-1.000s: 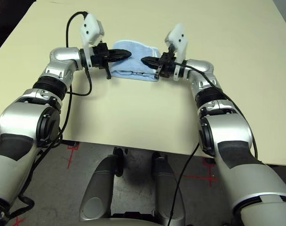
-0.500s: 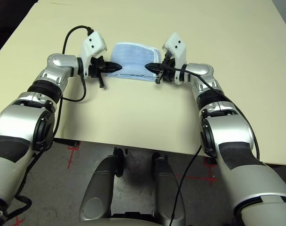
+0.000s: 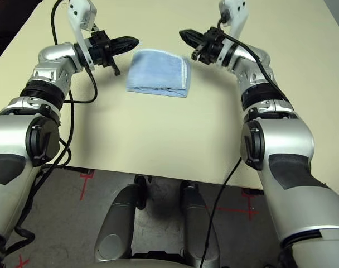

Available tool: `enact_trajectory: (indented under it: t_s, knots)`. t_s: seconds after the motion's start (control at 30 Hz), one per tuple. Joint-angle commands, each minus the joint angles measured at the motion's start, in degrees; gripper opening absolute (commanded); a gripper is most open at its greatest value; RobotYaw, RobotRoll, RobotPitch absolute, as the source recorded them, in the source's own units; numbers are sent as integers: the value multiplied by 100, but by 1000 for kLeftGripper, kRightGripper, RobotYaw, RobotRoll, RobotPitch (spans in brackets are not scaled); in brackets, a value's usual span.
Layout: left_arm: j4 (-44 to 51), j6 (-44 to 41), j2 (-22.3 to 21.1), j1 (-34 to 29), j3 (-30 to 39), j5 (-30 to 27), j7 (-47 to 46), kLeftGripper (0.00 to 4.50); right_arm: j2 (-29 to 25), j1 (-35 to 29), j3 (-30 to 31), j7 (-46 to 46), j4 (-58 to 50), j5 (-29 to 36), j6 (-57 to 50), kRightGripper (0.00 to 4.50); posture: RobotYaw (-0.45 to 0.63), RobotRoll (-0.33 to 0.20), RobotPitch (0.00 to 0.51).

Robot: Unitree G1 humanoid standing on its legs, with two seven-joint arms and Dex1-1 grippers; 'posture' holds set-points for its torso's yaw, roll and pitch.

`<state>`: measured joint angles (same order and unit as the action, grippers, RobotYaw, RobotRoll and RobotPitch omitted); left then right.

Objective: Fold the towel and set it aside.

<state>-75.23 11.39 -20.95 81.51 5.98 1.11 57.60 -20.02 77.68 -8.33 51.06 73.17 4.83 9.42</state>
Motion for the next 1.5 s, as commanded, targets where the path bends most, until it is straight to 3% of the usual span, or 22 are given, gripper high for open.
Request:
enact_trajectory:
  t_s: [0.03,0.17,0.47,0.7,1.13,1.37,1.5]
  knots:
    - [-154,-198,137,-140,-272,387,-551,21,103,-39,118,-420,153,-240,-38,0,39,0,333]
    - [-162,-348,312,-103,-195,357,-916,21,179,-38,103,-562,174,-299,-20,0,31,0,339]
    - [-138,-242,313,-136,-153,333,-540,21,145,-114,81,-483,137,-314,39,0,12,0,399]
    - [-157,-264,384,-191,-192,409,-703,21,277,-209,138,-576,143,-388,42,0,8,0,417]
    - [-197,-416,133,-558,-506,804,-1201,21,455,-533,445,-1124,207,-808,-70,0,21,0,428]
    - [-146,-392,-40,-400,-292,500,-793,21,119,-504,336,-821,148,-712,81,0,19,0,413]
    - [-34,-174,-82,-213,142,48,-344,21,-65,-382,-175,-135,-44,-102,349,0,19,0,402]
